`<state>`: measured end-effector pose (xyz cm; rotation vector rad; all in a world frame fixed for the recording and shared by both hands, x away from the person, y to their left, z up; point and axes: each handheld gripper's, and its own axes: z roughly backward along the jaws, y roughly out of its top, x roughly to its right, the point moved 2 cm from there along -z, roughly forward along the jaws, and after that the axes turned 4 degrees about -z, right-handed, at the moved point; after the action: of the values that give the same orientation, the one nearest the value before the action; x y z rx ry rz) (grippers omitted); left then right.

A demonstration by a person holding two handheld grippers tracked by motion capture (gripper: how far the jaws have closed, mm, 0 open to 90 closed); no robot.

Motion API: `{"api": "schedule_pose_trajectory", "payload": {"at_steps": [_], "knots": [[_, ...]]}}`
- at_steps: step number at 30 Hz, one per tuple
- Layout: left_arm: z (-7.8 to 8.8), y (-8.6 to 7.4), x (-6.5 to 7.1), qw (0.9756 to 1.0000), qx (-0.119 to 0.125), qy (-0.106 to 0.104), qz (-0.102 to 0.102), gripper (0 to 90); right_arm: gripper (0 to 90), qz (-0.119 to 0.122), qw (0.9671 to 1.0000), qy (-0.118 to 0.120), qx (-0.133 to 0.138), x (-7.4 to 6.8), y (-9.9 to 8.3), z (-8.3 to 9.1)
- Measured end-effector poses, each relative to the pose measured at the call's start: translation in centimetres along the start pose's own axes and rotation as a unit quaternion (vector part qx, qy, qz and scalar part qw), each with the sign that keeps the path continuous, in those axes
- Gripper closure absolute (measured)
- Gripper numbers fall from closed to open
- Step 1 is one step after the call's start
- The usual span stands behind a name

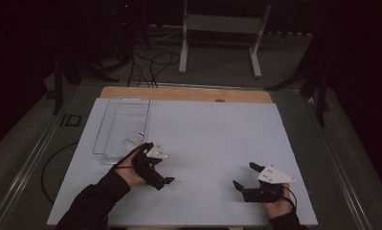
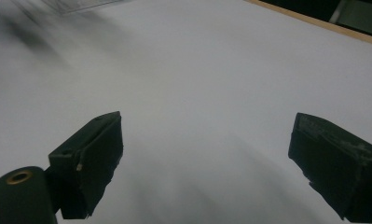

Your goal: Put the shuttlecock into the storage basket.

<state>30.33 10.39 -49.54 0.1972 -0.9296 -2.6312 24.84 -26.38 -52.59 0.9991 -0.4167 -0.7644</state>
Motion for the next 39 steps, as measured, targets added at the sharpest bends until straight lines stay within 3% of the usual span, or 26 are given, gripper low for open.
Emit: {"api": "schedule_pose_trajectory", "payload": {"at_steps": [8,15,27,33,39], "knots": [[0.8,-1.8,0.6,0.9998,0.001,0.014,0.016,0.0,10.0,-0.001,1.0000,0.000,0.000,0.0,0.0,0.0],[1.4,-3.3,1.3,0.9994,0.007,0.008,0.033,0.0,10.1,-0.001,1.0000,0.000,0.000,0.0,0.0,0.0],[2.2,-5.0,2.0,0.9984,0.012,0.020,0.051,0.0,10.1,-0.002,1.0000,0.000,-0.002,-0.1,0.0,-0.1],[2.4,-5.8,2.3,0.9970,0.021,0.036,0.064,0.0,10.0,-0.001,1.0000,0.000,-0.004,-0.1,0.0,-0.1],[2.5,-6.6,2.7,0.9941,0.050,0.052,0.081,0.0,10.1,-0.002,1.0000,0.001,-0.004,-0.1,0.0,-0.1]]}}
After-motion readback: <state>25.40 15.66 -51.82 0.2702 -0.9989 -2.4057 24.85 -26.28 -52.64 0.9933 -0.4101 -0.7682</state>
